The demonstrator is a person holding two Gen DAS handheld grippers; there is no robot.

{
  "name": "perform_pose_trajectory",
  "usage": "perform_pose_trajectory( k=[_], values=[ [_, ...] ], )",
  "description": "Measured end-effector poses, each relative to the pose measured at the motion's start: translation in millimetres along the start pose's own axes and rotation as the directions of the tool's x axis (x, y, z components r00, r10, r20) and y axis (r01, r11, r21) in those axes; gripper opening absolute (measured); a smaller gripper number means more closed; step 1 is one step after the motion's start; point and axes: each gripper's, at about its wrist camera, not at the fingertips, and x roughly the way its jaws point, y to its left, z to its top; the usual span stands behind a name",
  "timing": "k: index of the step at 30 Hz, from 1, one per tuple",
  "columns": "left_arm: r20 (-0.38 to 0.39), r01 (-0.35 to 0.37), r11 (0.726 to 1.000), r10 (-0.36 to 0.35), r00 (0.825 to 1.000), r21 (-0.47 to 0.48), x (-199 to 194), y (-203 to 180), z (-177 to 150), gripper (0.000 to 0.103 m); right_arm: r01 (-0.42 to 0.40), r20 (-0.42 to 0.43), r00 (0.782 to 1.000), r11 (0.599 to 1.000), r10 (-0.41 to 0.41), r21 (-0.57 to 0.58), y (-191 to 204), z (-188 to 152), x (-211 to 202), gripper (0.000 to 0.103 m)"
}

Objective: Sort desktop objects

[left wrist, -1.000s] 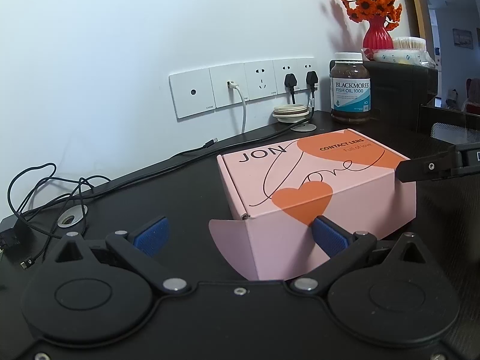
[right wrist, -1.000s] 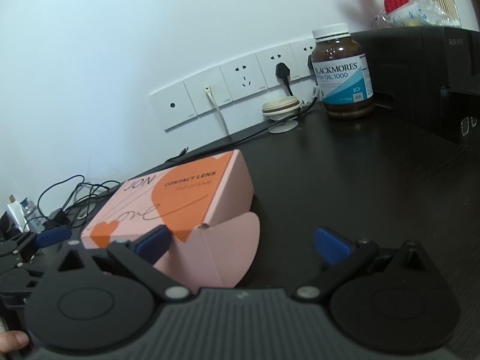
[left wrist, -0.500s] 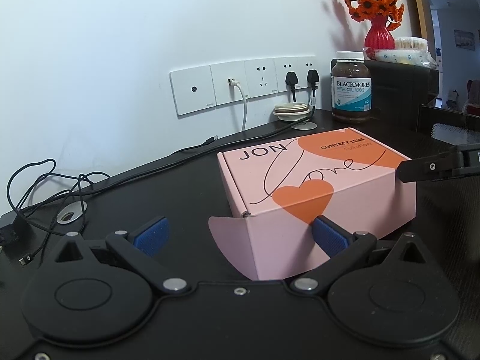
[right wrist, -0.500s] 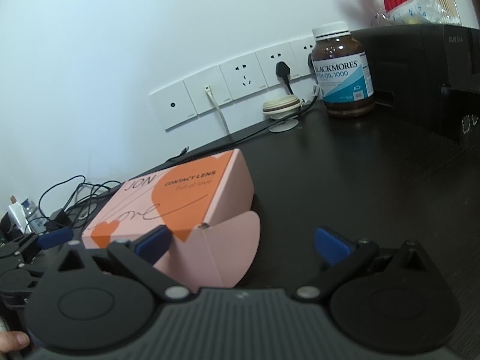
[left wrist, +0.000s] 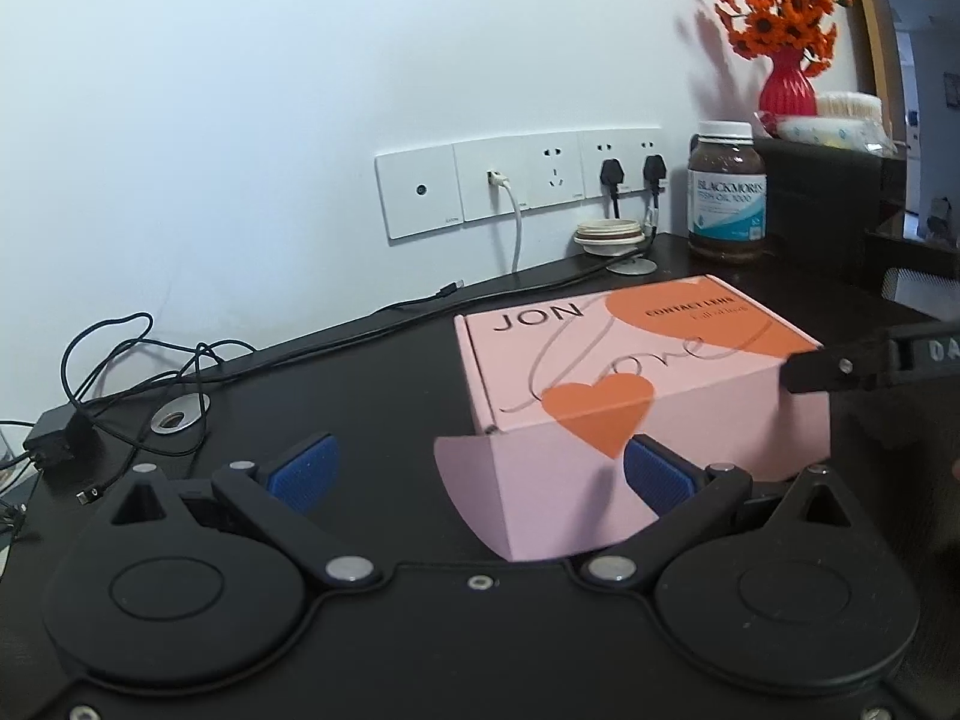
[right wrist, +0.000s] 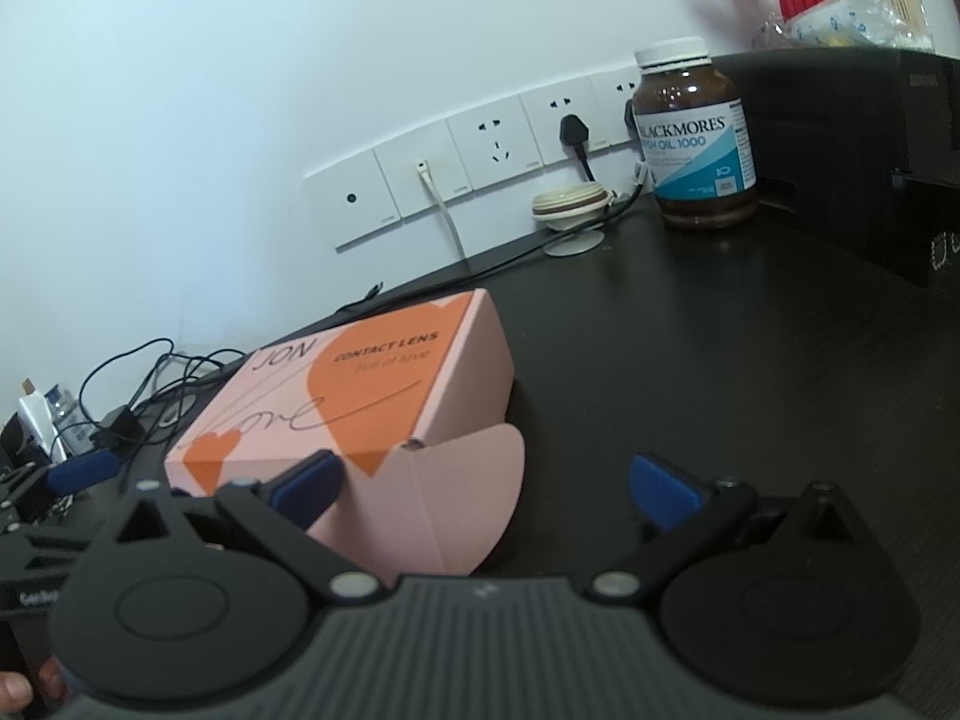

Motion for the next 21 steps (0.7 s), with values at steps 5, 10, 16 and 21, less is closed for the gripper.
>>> perform_pose_trajectory(
  k=[5, 10, 16, 21],
  values=[
    [0.012, -0.046, 0.999, 0.046, 0.999, 0.025, -10.5, -8.0, -2.1, 0.103, 0.007, -0.011, 1.0, 1.0, -0.007, -0.024, 3.8, 0.1, 0.7, 0.102],
    [-0.004, -0.14, 0.99, 0.141, 0.99, 0.029, -15.2, -12.6, -4.3, 0.103, 0.023, -0.032, 0.999, 0.999, -0.025, -0.045, 7.6, 0.3, 1.1, 0.102],
    [-0.018, -0.202, 0.979, 0.202, 0.979, 0.033, -25.8, -16.7, -8.4, 0.103, 0.031, -0.06, 0.997, 0.995, -0.037, -0.099, 13.2, -4.1, -5.2, 0.102],
    [-0.014, -0.219, 0.974, 0.221, 0.975, 0.064, -37.6, -24.2, -12.2, 0.103, 0.058, -0.049, 0.997, 0.989, -0.065, -0.136, 16.6, -7.8, -17.2, 0.102]
  ],
)
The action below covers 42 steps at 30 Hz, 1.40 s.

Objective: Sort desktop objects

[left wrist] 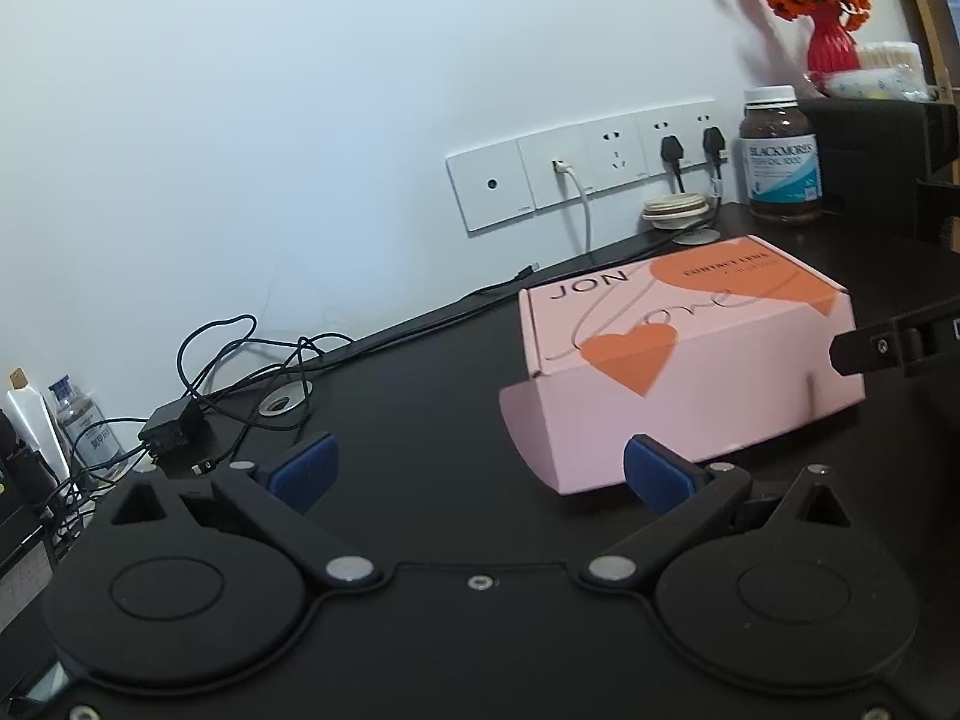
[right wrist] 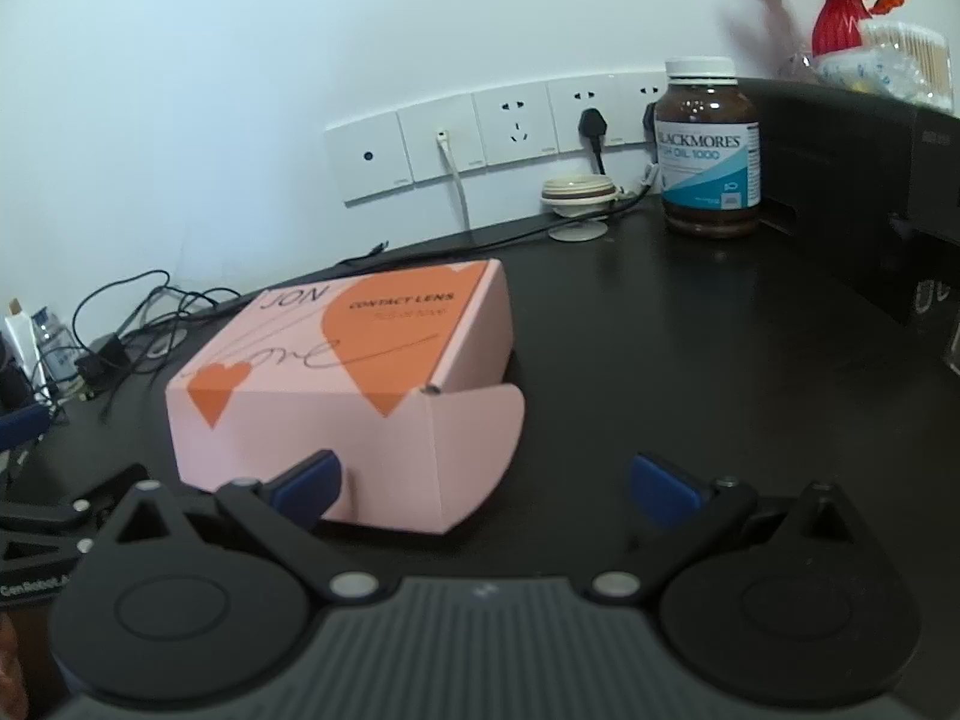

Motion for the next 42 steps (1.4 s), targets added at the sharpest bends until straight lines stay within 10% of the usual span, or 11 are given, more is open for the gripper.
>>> perform_pose_trajectory(
  k=[11, 16, 42],
  values=[
    [-0.071, 0.058, 0.989, -0.069, 0.995, -0.138, -28.8, 9.4, -17.0, 0.103, -0.012, -0.024, 1.0, 0.999, 0.013, 0.037, -10.8, -23.7, -27.2, 0.102],
    [-0.116, 0.017, 0.998, -0.024, 0.993, -0.059, -41.2, -2.5, -25.3, 0.103, -0.008, -0.029, 1.0, 1.0, 0.009, 0.03, -11.4, -40.0, -40.6, 0.102],
    [-0.068, -0.03, 0.978, 0.016, 0.998, -0.209, -83.7, 16.6, -61.8, 0.103, 0.007, -0.001, 1.0, 1.0, -0.007, 0.008, -3.7, -69.7, -75.4, 0.102]
  ],
)
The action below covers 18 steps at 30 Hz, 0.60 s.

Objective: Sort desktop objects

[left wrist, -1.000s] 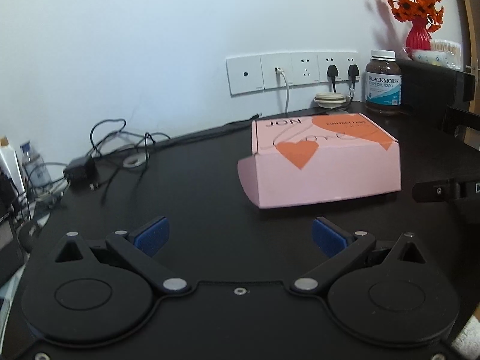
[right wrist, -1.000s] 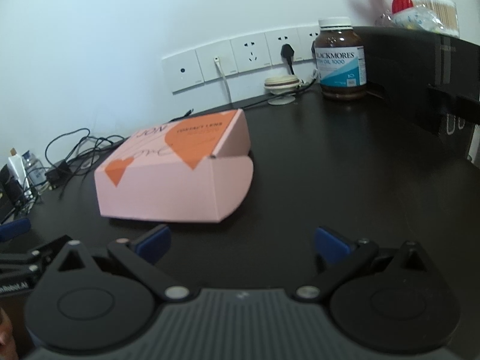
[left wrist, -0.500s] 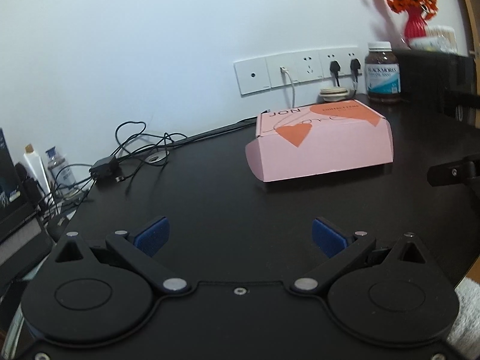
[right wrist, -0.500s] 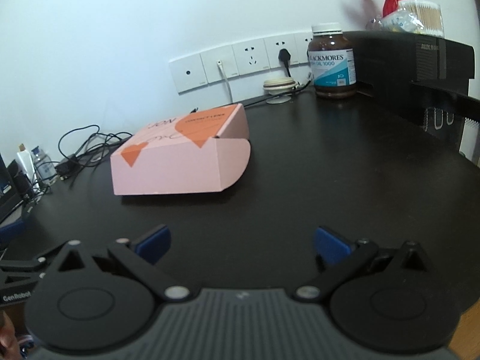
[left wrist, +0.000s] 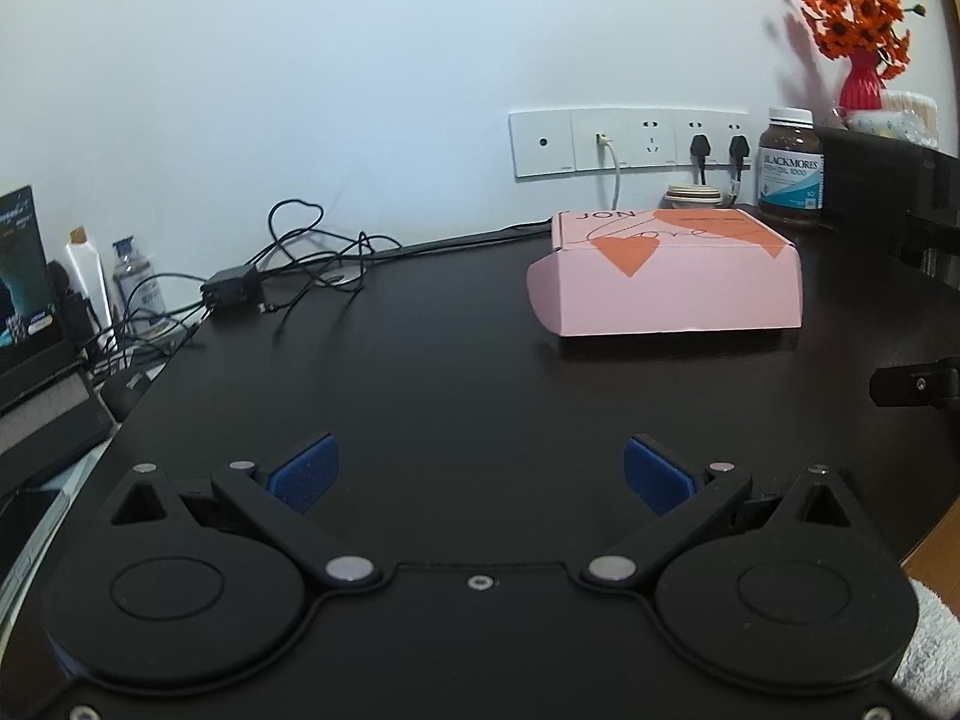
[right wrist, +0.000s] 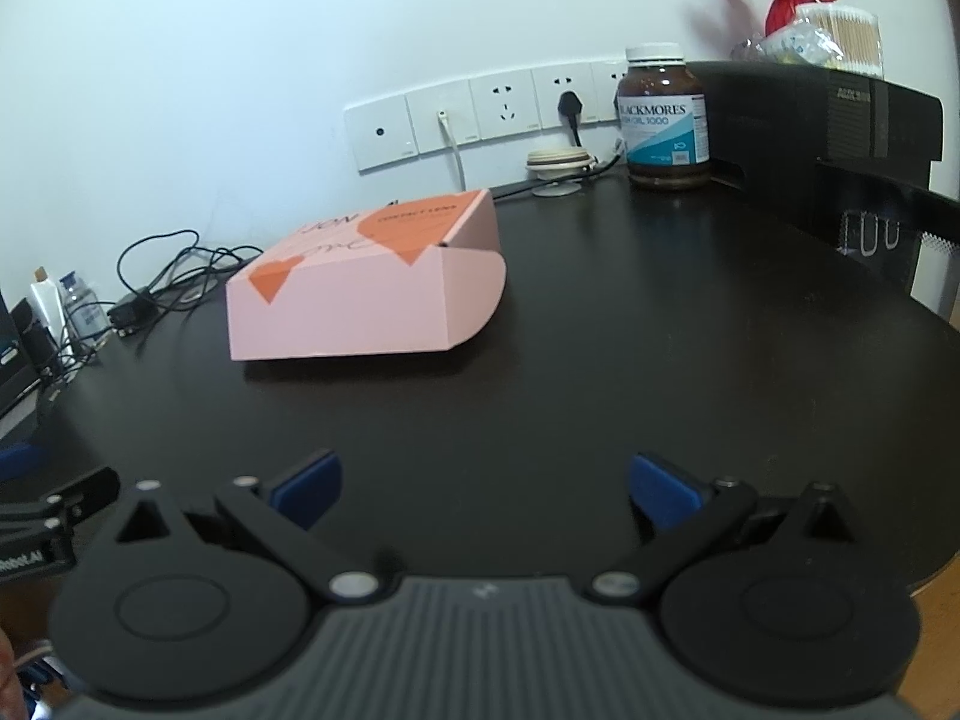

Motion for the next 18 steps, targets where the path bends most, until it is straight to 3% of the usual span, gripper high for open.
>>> perform_pose_trajectory(
  k=[18],
  values=[
    [-0.039, 0.002, 1.0, -0.003, 0.999, -0.017, -1.1, 0.4, -15.5, 0.103, 0.04, 0.028, 0.999, 0.999, -0.039, -0.023, 7.7, -11.9, -6.3, 0.102]
  ],
)
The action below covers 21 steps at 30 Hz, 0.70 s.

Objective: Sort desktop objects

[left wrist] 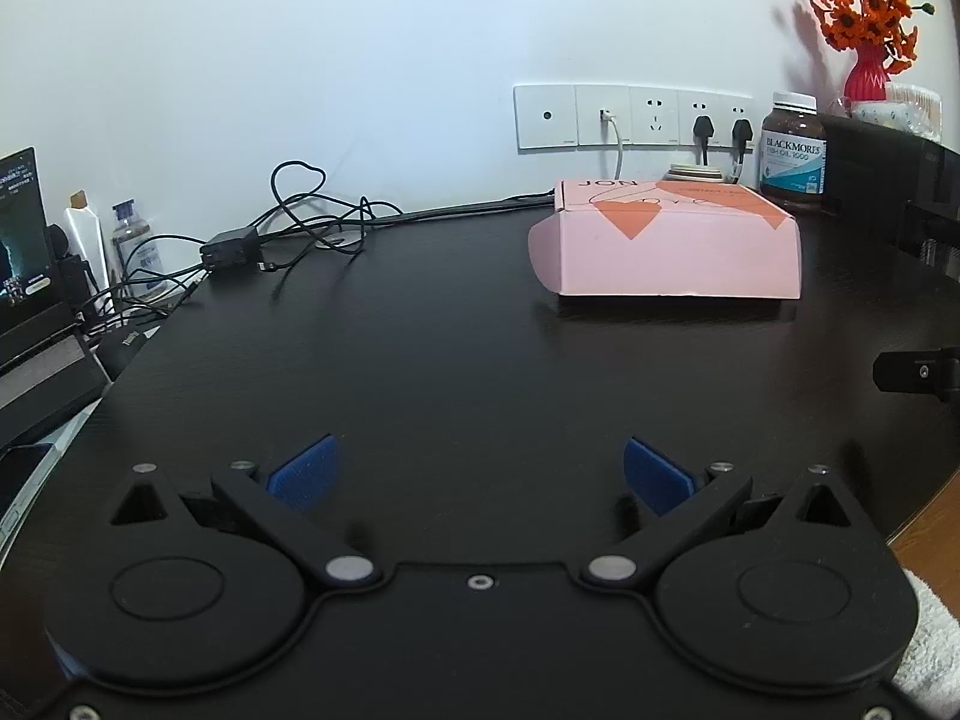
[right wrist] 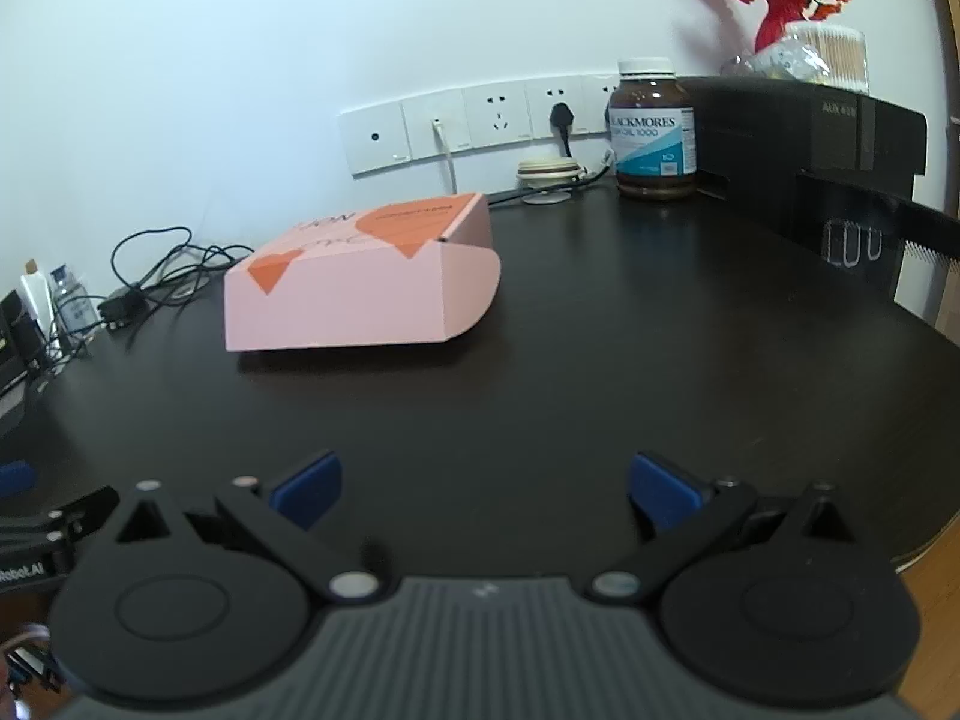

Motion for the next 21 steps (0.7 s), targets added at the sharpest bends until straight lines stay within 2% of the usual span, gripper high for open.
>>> perform_pose_trajectory(
  k=[8, 21],
  values=[
    [-0.032, 0.013, 0.999, -0.014, 0.999, -0.035, 3.8, 4.8, -3.7, 0.103, 0.0, 0.004, 1.0, 1.0, 0.0, -0.009, 3.8, -1.9, -0.7, 0.102],
    [-0.035, 0.03, 0.997, -0.033, 0.999, -0.072, 4.4, 2.5, -6.9, 0.103, 0.027, 0.016, 1.0, 0.999, -0.027, -0.034, 8.2, -5.9, -1.3, 0.102]
  ],
)
